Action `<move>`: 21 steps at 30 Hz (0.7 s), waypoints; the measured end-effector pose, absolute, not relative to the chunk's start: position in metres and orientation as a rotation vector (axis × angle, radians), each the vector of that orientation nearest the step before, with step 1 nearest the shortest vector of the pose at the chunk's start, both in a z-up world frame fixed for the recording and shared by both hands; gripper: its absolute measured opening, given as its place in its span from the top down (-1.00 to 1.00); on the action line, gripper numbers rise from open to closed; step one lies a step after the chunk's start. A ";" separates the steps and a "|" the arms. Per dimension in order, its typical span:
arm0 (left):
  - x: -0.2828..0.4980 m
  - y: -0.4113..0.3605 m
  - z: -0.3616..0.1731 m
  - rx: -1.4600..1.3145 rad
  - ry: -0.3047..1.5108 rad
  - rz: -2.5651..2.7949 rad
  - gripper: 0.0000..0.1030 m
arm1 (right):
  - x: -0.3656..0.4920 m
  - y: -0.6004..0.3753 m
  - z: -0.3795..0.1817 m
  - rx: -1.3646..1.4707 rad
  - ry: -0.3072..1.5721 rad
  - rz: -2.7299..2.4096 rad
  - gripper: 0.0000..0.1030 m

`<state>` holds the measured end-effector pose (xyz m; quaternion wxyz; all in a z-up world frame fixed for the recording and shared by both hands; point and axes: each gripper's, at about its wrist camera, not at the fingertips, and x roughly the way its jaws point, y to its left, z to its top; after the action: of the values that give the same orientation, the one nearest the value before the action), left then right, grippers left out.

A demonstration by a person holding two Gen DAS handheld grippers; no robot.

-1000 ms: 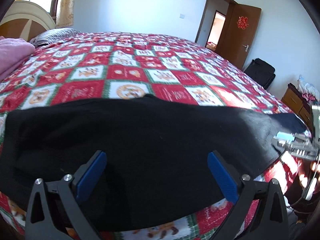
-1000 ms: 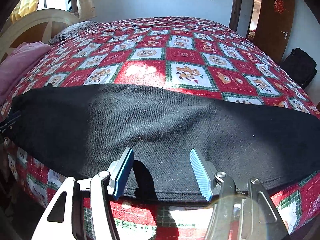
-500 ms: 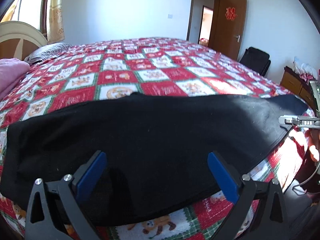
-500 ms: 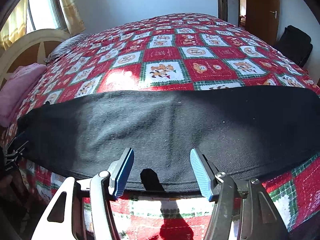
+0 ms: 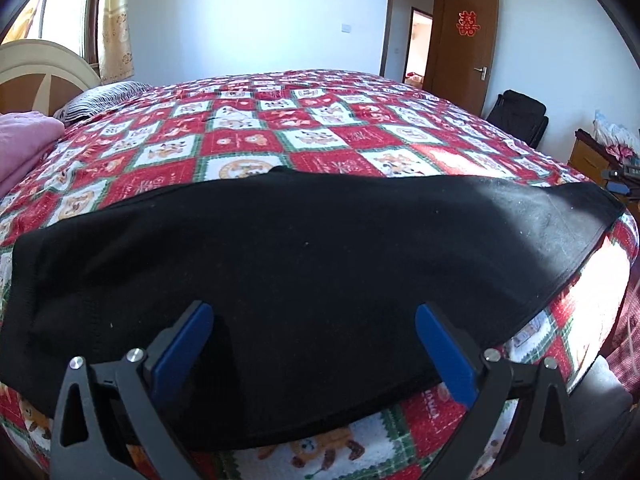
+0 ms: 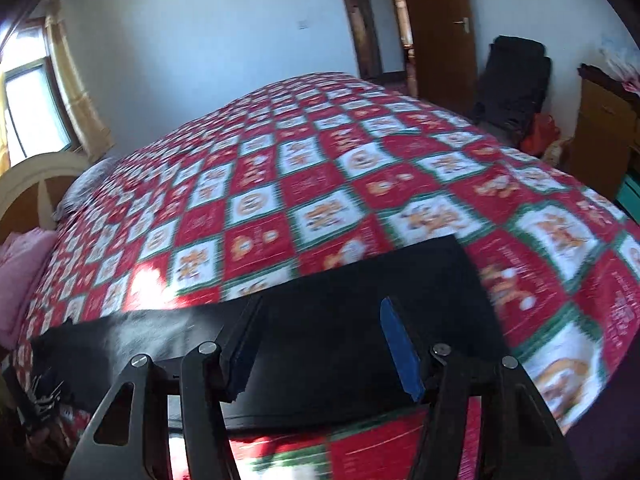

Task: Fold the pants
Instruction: 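Smooth the folded pants edge with both open grippers, then grasp the pants leg end with the right gripper and lift it up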

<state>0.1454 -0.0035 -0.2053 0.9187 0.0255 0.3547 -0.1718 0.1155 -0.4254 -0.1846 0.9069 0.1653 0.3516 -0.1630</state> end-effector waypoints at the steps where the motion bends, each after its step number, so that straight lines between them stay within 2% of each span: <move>1: 0.146 -0.004 -0.206 0.055 0.728 -0.352 -1.00 | 0.118 -0.443 -0.187 0.337 0.747 -0.387 -0.13; 2: 0.145 -0.005 -0.206 0.062 0.727 -0.349 -1.00 | 0.121 -0.457 -0.190 0.341 0.769 -0.412 -0.06; 4: 0.145 -0.006 -0.207 0.072 0.726 -0.347 -1.00 | 0.126 -0.485 -0.199 0.388 0.804 -0.419 0.21; 8: 0.144 -0.006 -0.208 0.086 0.722 -0.341 -1.00 | 0.138 -0.505 -0.210 0.444 0.837 -0.364 0.32; 10: 0.144 -0.006 -0.208 0.092 0.719 -0.340 -1.00 | 0.145 -0.505 -0.213 0.439 0.850 -0.341 0.72; 11: 0.144 -0.007 -0.209 0.096 0.717 -0.339 -1.00 | 0.147 -0.506 -0.215 0.442 0.857 -0.340 0.80; 15: 0.144 -0.007 -0.209 0.099 0.714 -0.338 -1.00 | 0.152 -0.504 -0.214 0.440 0.850 -0.340 0.93; 21: 0.143 -0.007 -0.209 0.100 0.712 -0.340 -1.00 | 0.155 -0.512 -0.216 0.452 0.852 -0.338 0.94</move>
<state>0.1432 -0.0073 -0.2094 0.9220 0.0488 0.3465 -0.1656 0.1545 -0.5121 -0.2162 0.8724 0.2161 0.4076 -0.1617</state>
